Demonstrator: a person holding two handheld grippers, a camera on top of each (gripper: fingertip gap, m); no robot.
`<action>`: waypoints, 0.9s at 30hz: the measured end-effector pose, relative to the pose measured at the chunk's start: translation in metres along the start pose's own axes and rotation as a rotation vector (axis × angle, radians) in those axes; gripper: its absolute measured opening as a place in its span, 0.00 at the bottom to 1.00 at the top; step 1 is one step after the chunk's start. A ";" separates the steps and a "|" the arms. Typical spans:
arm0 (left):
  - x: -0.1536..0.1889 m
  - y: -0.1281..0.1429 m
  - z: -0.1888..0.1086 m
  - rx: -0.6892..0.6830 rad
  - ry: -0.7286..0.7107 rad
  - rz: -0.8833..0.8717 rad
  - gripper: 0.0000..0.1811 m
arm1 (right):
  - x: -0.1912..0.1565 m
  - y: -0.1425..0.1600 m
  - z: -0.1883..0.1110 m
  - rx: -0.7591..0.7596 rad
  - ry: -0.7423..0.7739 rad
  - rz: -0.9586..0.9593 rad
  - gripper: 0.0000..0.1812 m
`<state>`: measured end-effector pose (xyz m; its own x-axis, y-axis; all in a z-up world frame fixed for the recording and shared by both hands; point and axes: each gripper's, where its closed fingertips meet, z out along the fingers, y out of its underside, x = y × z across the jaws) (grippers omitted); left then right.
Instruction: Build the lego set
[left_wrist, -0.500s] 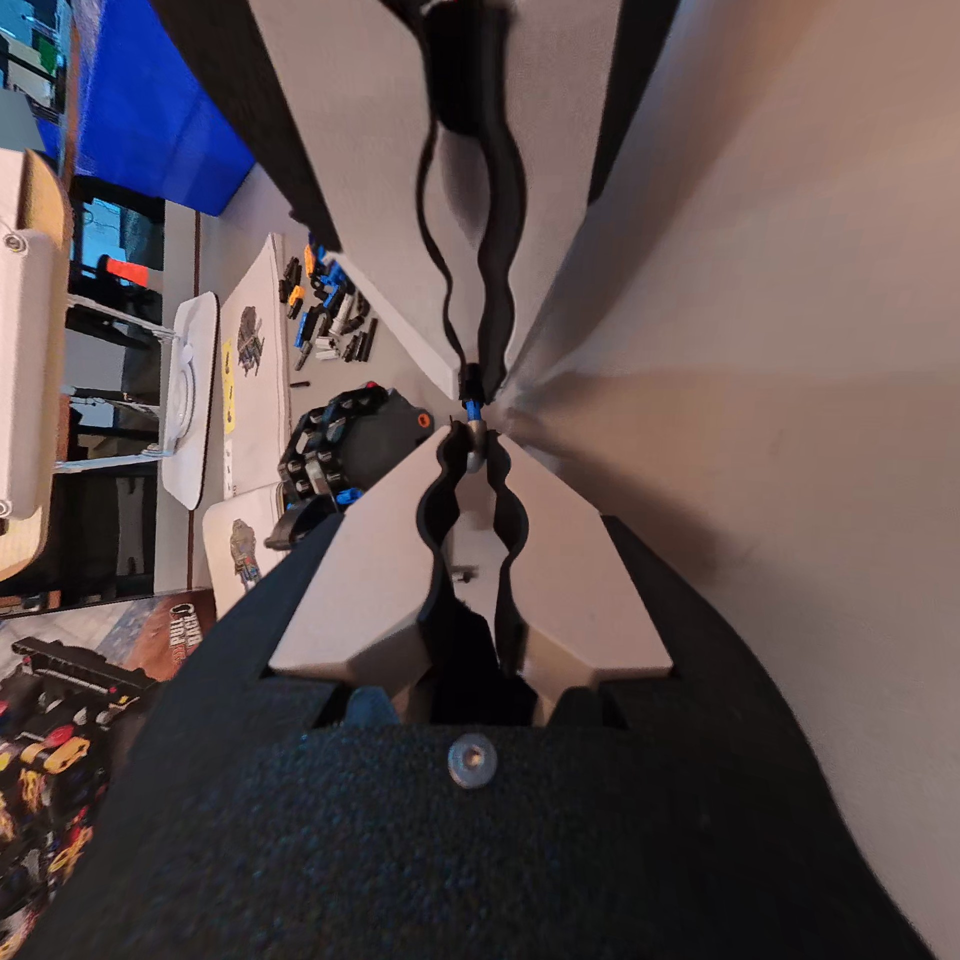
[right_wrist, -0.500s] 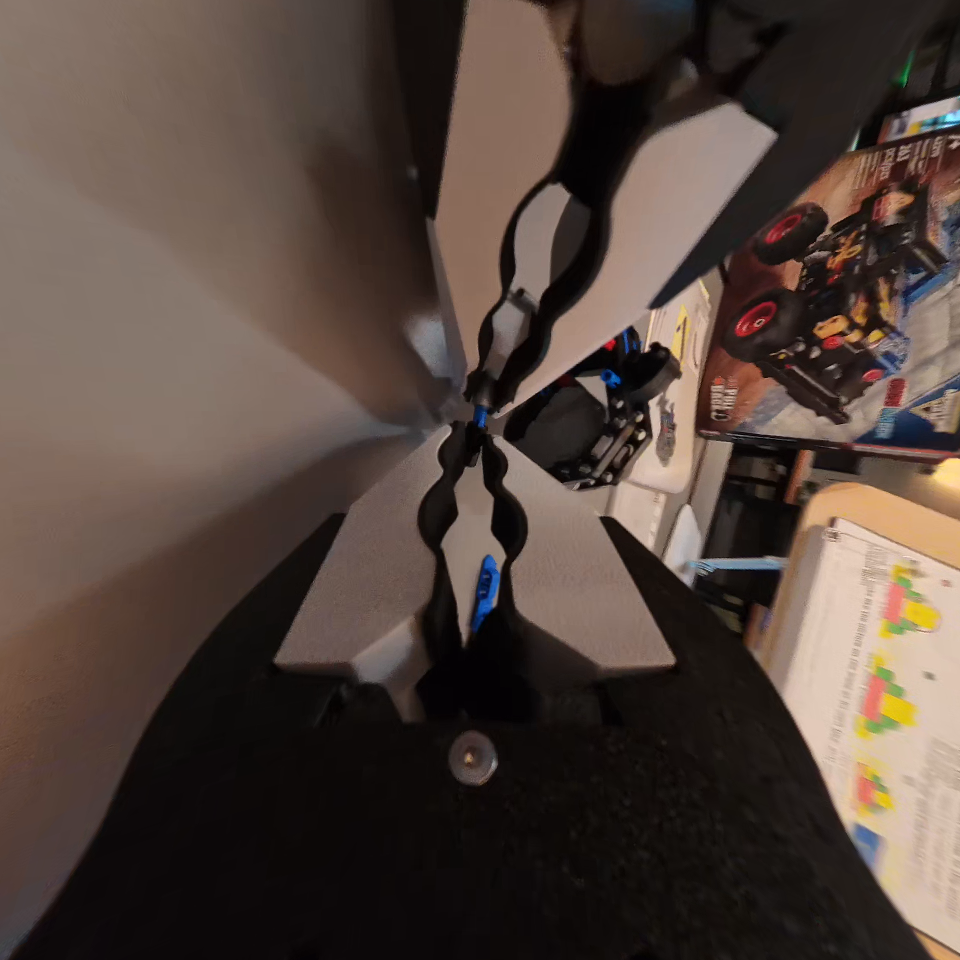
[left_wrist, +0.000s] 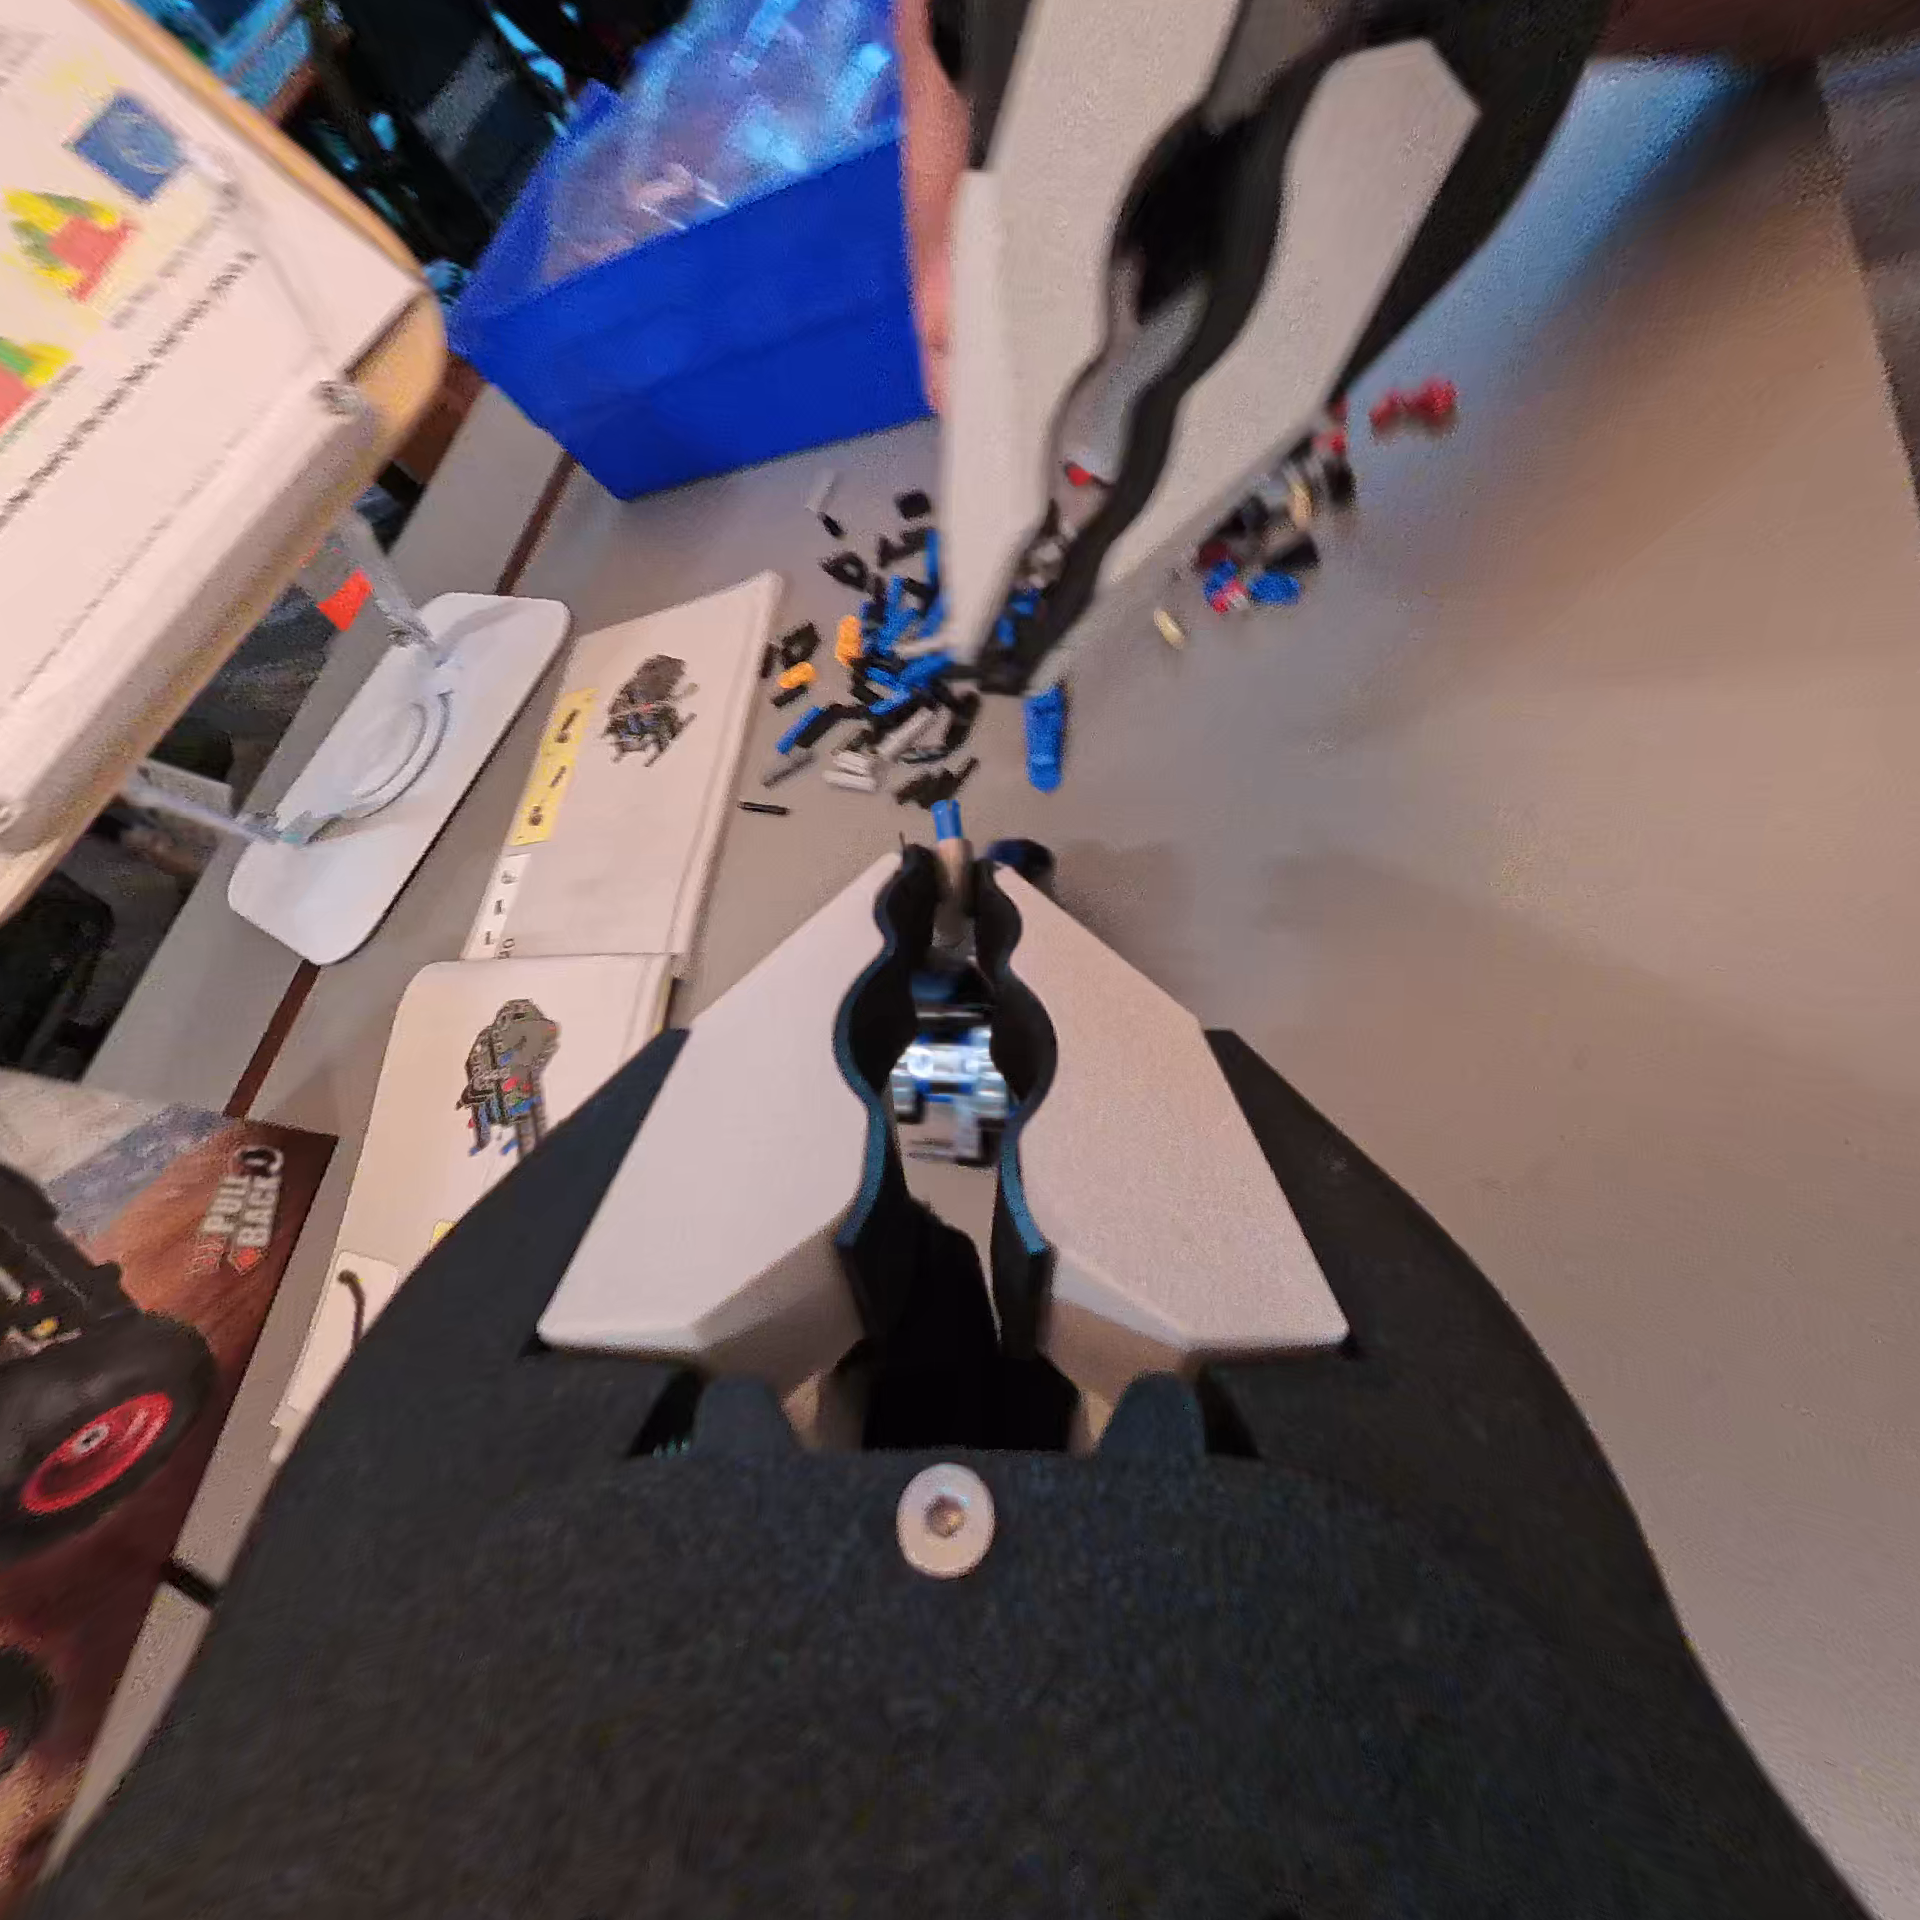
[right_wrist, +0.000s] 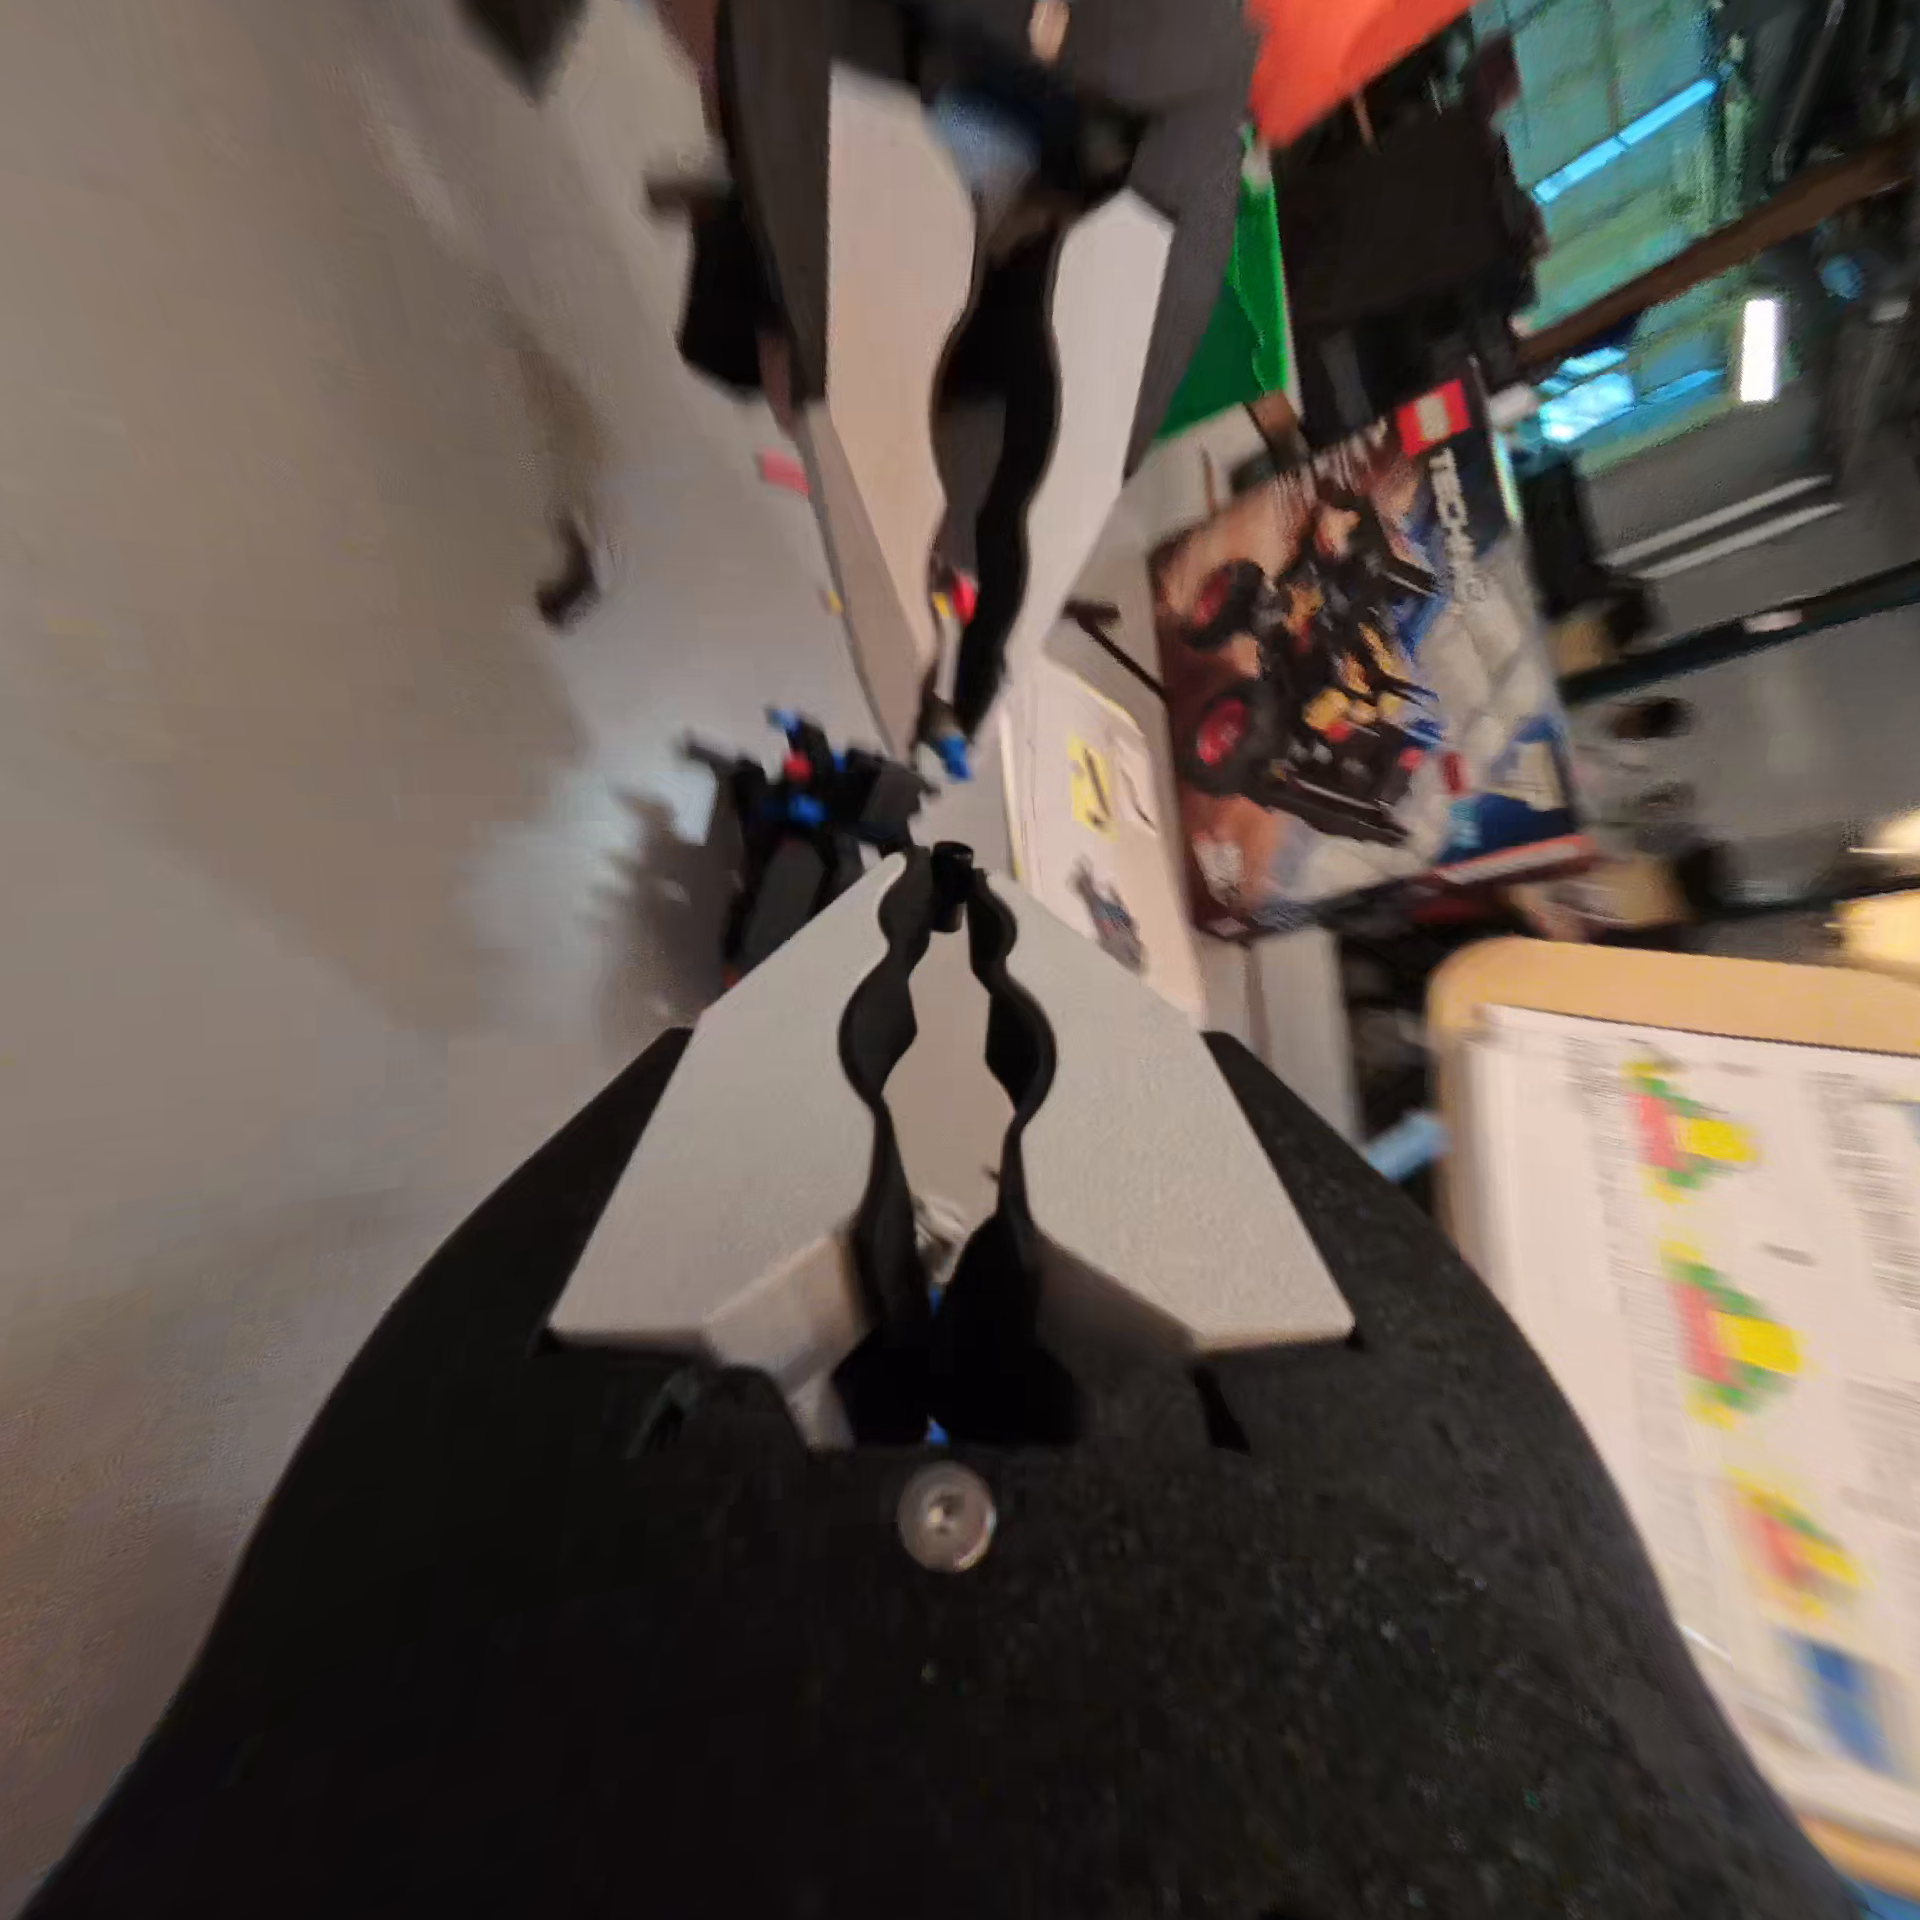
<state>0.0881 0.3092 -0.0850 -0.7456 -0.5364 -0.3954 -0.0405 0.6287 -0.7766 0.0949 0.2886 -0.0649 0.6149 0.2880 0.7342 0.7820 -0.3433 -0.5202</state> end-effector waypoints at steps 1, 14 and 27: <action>-0.012 -0.004 -0.004 0.029 -0.005 -0.048 0.03 | 0.006 -0.003 0.001 0.067 -0.057 0.112 0.03; -0.104 -0.124 -0.072 0.619 0.059 -0.210 0.03 | 0.181 -0.085 -0.037 1.092 -0.350 0.998 0.03; -0.102 -0.122 -0.086 0.724 -0.316 -0.245 0.03 | 0.153 -0.109 -0.010 0.912 -0.279 0.977 0.03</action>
<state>0.1119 0.3359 0.0923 -0.5448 -0.8121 -0.2088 0.3415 0.0125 -0.9398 0.1029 0.3609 0.1085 0.8659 0.4770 -0.1505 -0.2568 0.1657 -0.9522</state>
